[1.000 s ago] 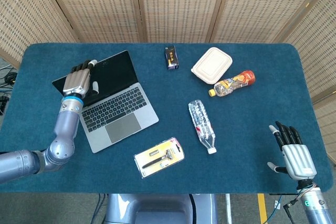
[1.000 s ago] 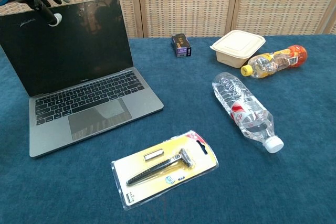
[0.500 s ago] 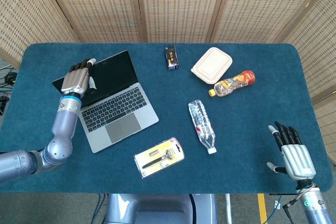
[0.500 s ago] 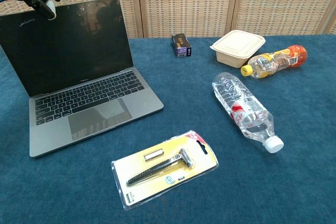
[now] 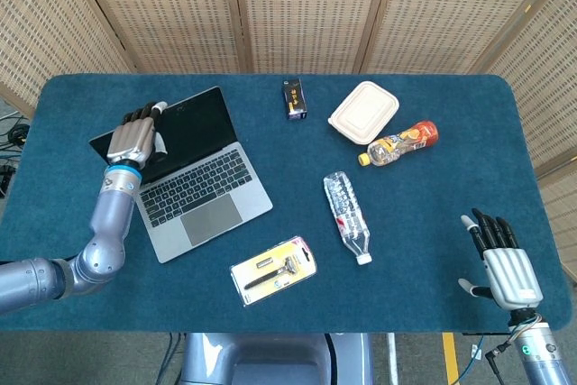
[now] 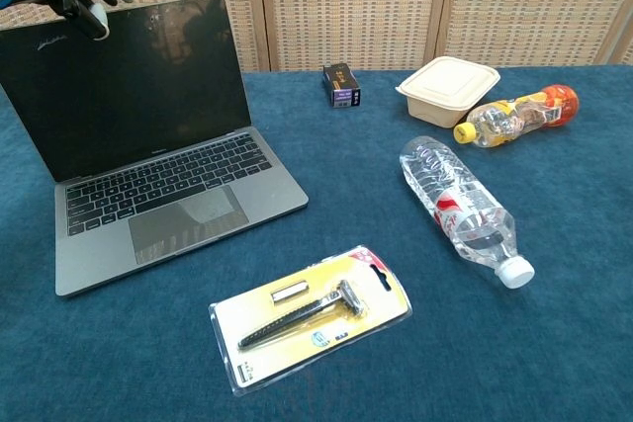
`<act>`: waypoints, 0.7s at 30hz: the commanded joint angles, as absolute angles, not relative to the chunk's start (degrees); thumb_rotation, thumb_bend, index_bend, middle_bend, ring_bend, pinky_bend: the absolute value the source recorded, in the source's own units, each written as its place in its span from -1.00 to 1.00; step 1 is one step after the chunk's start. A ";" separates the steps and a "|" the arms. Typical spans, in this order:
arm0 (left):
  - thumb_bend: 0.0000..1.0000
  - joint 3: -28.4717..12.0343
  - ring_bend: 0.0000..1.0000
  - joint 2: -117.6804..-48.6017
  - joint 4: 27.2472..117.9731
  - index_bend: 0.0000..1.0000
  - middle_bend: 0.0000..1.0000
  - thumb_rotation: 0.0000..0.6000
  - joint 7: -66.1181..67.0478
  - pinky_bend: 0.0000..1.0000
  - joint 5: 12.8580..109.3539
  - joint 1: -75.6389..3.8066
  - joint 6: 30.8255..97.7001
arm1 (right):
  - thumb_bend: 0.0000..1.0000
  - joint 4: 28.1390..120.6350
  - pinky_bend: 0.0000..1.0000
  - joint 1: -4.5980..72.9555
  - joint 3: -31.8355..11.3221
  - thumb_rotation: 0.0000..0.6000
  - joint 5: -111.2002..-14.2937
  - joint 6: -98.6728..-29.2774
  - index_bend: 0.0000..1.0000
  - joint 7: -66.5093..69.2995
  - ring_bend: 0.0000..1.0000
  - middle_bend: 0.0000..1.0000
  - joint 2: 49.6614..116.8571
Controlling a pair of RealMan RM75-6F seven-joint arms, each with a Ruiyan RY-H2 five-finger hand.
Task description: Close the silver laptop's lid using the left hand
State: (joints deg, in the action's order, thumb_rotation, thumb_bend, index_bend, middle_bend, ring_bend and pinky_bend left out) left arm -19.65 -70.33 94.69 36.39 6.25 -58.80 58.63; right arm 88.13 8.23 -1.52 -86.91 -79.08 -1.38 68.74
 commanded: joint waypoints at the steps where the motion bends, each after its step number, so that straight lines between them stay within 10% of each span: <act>1: 0.80 -19.52 -1.00 -70.09 94.92 -0.87 -0.83 1.00 36.20 -1.00 6.45 -58.72 58.85 | -1.00 88.11 -1.00 8.22 -1.51 1.00 -86.94 -79.13 -1.00 -1.42 -1.00 -1.00 68.77; 21: 0.87 -18.45 -1.00 -69.90 95.58 -0.60 -0.45 1.00 35.68 -1.00 7.27 -58.93 58.84 | -1.00 87.91 -1.00 8.16 -1.54 1.00 -87.13 -79.51 -1.00 -1.36 -1.00 -1.00 68.93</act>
